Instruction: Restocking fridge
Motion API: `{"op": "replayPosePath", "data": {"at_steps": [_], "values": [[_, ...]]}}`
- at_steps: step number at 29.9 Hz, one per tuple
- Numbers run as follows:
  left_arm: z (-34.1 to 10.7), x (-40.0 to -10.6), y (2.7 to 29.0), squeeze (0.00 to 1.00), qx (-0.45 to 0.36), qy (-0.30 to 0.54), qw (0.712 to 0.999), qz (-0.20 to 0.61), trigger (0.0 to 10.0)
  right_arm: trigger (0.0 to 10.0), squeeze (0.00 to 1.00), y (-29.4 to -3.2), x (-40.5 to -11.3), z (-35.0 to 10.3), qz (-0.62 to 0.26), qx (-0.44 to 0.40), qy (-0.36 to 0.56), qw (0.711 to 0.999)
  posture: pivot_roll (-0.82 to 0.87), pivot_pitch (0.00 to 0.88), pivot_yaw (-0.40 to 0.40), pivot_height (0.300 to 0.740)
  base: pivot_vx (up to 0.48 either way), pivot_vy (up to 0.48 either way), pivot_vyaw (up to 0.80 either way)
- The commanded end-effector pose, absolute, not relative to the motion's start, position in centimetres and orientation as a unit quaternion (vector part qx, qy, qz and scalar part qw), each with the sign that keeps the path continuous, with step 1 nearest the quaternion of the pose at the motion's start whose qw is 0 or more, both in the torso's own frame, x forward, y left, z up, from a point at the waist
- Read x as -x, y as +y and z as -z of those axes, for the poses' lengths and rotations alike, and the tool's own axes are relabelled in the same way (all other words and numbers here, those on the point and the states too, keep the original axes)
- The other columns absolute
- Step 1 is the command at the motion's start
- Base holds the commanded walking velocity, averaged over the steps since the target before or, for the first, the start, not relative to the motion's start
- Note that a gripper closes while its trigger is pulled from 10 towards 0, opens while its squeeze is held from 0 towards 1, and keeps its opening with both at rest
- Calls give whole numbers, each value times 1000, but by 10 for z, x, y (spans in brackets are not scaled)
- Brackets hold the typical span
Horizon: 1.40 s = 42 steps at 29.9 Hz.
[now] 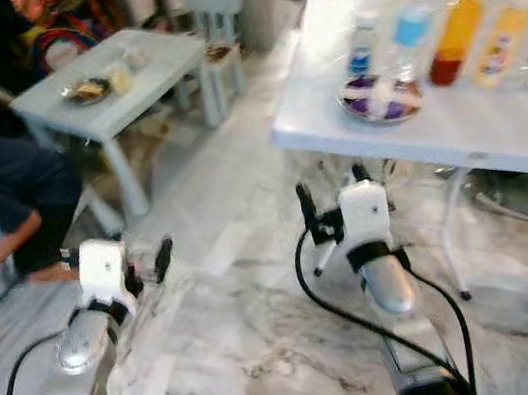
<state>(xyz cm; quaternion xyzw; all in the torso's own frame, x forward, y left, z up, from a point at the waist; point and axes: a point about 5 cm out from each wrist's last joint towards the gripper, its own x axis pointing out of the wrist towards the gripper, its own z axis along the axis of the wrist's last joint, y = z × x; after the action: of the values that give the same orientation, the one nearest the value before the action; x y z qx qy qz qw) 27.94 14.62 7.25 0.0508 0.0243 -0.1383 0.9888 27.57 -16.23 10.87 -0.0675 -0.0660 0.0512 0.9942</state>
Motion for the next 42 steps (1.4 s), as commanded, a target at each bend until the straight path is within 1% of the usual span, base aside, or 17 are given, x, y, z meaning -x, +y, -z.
{"op": "replayPosePath", "data": {"at_steps": [1, 6, 14, 19, 23, 35, 39, 41, 42], "values": [[-76, -280, 146, 0, -63, 18, 987, 144, 10000, 10000, 0, -163, -279, -110, -46, 61, -66, 995, -31, 0, -7, 740, 382, 289, 0], [-75, -279, 146, 0, -62, 19, 987, 147, 10000, 10000, 0, -164, -280, -108, -35, 53, -55, 996, -28, 0, -11, 740, 337, 258, 0], [-74, -275, 146, 0, -65, 17, 986, 156, 10000, 10000, 0, -163, -282, -106, -41, 55, -53, 996, -24, 0, -17, 740, 0, 0, -800], [-76, -275, 145, 0, -68, 12, 985, 157, 10000, 10000, 0, -161, -283, -107, -43, 53, -54, 996, -24, 0, -18, 740, 0, -465, -711], [-76, -275, 145, 0, -61, 13, 985, 158, 10000, 10000, 0, -161, -283, -107, -44, 53, -55, 996, -24, 0, -21, 740, 148, -403, 0], [-75, -274, 143, 0, -63, 14, 985, 160, 10000, 10000, 0, -160, -284, -107, -48, 54, -56, 996, -24, 0, -21, 740, 347, -328, 0], [-73, -274, 147, 0, -58, 22, 987, 146, 10000, 10000, 0, -159, -284, -106, -48, 55, -55, 996, -23, 0, -19, 740, 182, -63, 0], [-70, -272, 157, 0, -73, 32, 989, 124, 10000, 10000, 0, -160, -283, -106, -46, 55, -55, 996, -20, 0, -18, 740, 0, 0, 0], [-70, -272, 157, 0, -73, 32, 989, 124, 10000, 10000, 0, -160, -283, -106, -46, 55, -55, 996, -20, 0, -18, 740, 0, 0, 0]]}}
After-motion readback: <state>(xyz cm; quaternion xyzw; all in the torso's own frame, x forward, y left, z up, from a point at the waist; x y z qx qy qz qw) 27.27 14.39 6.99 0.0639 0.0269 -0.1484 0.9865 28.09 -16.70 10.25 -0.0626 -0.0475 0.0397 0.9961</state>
